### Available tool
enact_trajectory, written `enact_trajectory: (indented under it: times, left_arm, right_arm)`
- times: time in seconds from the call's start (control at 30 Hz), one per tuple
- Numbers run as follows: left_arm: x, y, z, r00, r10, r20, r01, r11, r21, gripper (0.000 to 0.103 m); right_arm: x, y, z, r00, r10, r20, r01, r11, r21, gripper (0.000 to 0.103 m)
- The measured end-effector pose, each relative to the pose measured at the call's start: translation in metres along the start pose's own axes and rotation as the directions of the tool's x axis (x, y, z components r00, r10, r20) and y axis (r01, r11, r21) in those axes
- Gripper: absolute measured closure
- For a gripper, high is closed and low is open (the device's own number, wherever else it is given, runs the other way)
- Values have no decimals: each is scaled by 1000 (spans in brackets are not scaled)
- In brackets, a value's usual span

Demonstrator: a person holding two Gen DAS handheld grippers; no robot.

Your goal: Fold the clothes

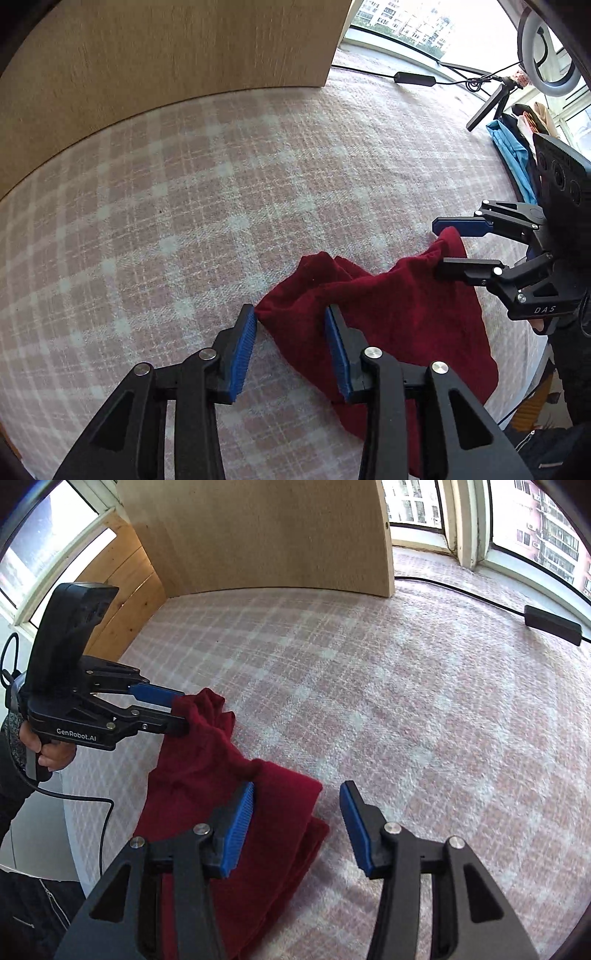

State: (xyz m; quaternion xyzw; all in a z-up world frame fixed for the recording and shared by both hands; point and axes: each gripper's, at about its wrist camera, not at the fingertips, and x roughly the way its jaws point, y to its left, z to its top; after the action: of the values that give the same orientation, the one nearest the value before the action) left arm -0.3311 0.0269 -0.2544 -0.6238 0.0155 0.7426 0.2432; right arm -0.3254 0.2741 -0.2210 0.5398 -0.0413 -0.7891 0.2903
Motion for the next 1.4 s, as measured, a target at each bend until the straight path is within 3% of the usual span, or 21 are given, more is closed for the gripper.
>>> enact_trajectory:
  times: [0.03, 0.1, 0.3, 0.43, 0.5, 0.73, 0.87, 1.0, 1.13, 1.27, 1.33, 1.4]
  left_arm:
    - [0, 1, 0, 1000, -11, 5, 11, 1000, 0, 92]
    - [-3, 3, -1, 999, -25, 22, 25, 1000, 1, 98]
    - [-49, -13, -14, 991, -90, 98, 84, 994, 63, 98]
    - [-93, -30, -39, 977, -154, 146, 142, 986, 90, 98]
    - [-119, -45, -61, 968, -180, 173, 162, 980, 116, 98]
    - [-145, -123, -154, 957, -270, 106, 232, 933, 275, 98]
    - [-159, -167, -207, 947, -315, 59, 274, 892, 360, 98]
    - [-134, -199, -257, 942, -330, -62, 326, 852, 410, 98]
    - [-96, -221, -292, 947, -279, -158, 320, 858, 402, 95]
    - [-79, -228, -319, 953, -253, -168, 297, 893, 339, 95]
    - [-82, -217, -316, 965, -226, -130, 255, 920, 299, 90]
    - [-85, -204, -311, 977, -193, -90, 210, 943, 257, 88]
  right_arm:
    - [0, 2, 1, 1000, 5, 8, -5, 1000, -9, 67]
    - [1, 5, 2, 1000, 2, 3, -2, 1000, -19, 74]
    - [-28, 23, 1, 997, -2, 71, 5, 999, -47, 76]
    - [-73, 45, -15, 992, 14, 126, -7, 998, -54, 76]
    - [-103, 63, -33, 988, 20, 151, -10, 998, -67, 76]
    - [-187, 131, -133, 980, 50, 194, -40, 998, -53, 76]
    - [-188, 152, -200, 988, 19, 151, -24, 999, 32, 76]
    - [-170, 163, -255, 997, -27, 73, 21, 996, 88, 76]
    - [-136, 169, -303, 990, -125, -65, 128, 991, 49, 74]
    - [-114, 157, -335, 969, -158, -188, 163, 987, 10, 73]
    - [-121, 151, -343, 967, -148, -206, 153, 988, 7, 73]
    - [-137, 149, -341, 978, -140, -156, 143, 990, 6, 73]
